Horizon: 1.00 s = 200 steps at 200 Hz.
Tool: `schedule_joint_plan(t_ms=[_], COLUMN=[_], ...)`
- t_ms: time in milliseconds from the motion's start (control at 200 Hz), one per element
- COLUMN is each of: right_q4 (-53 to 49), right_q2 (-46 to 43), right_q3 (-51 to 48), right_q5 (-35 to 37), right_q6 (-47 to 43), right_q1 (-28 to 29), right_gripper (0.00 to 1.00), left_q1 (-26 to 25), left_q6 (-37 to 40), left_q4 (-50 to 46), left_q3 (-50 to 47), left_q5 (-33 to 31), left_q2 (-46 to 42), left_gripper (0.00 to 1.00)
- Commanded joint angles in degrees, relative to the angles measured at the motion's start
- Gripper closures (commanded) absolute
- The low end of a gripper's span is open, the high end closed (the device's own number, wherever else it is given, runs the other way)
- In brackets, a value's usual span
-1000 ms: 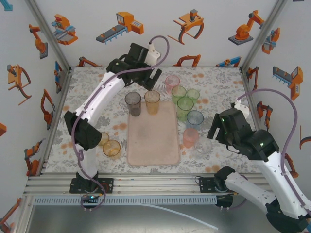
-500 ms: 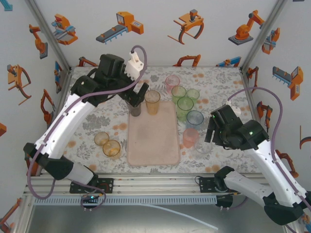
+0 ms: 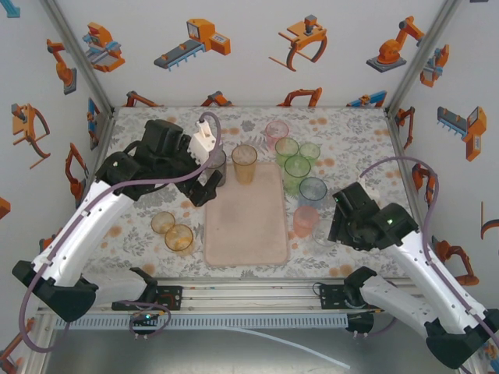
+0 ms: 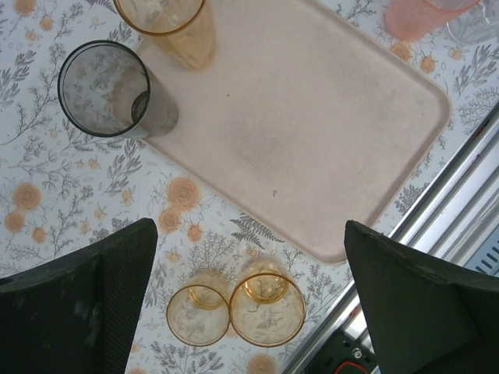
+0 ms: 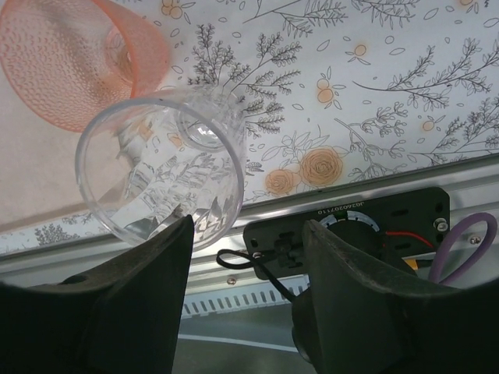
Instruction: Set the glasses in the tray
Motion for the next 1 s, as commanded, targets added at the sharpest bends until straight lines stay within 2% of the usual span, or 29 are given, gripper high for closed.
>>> schedule_joint_plan(t_ms=[0,461,996], right_q4=[2.22,2.92,4.15], right_q2=[-0.73,0.43,0.24], right_q3=[-1.70,-3.96,-5.03], right_q5=[0.06,4.27,4.67], right_q6=[1.58,1.91,1.57], right_q1=[0.29,0.28,0.28], right_gripper=[0.46,0.65,0.76], left_q1=[0.76,3.45,3.72], left_q6=[0.82,-2.00,-2.58], left_q4=[0.35,2.68,2.94], left_q3=[-1.16,-1.92,-1.13], left_q5=[1.45,2.39,2.99], left_q2=[-1.58,-1.44,-0.51], left_gripper=[0.03,0.03,0.03])
